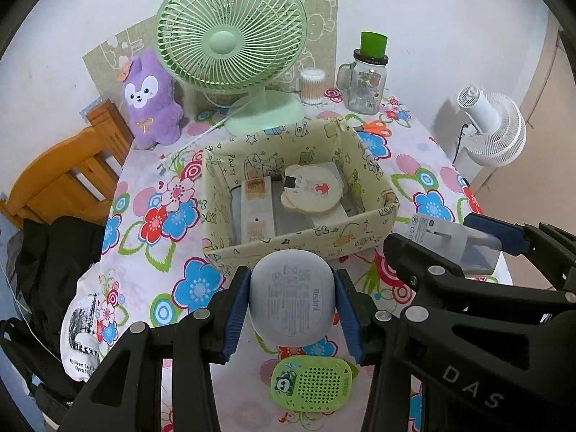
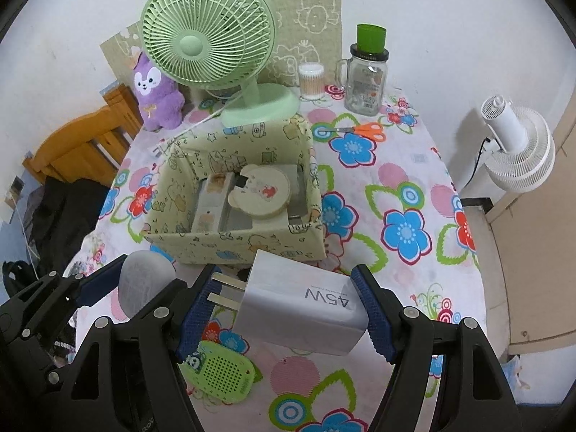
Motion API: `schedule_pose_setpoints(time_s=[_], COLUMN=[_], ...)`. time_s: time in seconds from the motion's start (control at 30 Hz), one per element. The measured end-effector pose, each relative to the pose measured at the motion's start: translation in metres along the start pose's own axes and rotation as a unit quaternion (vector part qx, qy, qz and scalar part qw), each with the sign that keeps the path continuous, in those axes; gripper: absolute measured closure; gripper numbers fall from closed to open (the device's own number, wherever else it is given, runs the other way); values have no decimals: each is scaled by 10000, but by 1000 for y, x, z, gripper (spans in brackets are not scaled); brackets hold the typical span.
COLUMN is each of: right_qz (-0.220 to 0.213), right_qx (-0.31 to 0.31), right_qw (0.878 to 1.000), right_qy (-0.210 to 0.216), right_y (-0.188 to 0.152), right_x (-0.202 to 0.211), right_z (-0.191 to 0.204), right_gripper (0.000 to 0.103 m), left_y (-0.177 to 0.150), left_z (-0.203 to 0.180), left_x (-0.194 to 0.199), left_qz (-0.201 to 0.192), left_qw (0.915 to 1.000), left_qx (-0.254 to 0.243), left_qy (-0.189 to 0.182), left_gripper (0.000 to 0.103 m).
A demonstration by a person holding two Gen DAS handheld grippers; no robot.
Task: Organize rigid objects
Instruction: 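Carry the earbud case and charger over the box with both tools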
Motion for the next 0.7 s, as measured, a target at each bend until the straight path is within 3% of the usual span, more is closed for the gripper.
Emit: schedule_pose_setpoints(time_s=[0.7], right_qz=[53], right_qx=[17], right_qw=[10000], right_qy=[30], right_y=[35], right_x=[-10], right_z=[11], right_gripper=[27], left_y=[29], left_z=[16], left_x=[-8], left_qz=[18], left_qw=[10000], left_qx=[12], left_qy=[-58], left_gripper=[55])
Point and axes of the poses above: each gripper's, at about its wrist camera, not at the fingertips, and x roughly against the way its jaws point, z to its left, y to its top, the point moved 2 cm from there along -x, roughly the way its jaws point, and after that the axes turned 15 degrees about z, right-handed, at the moved point
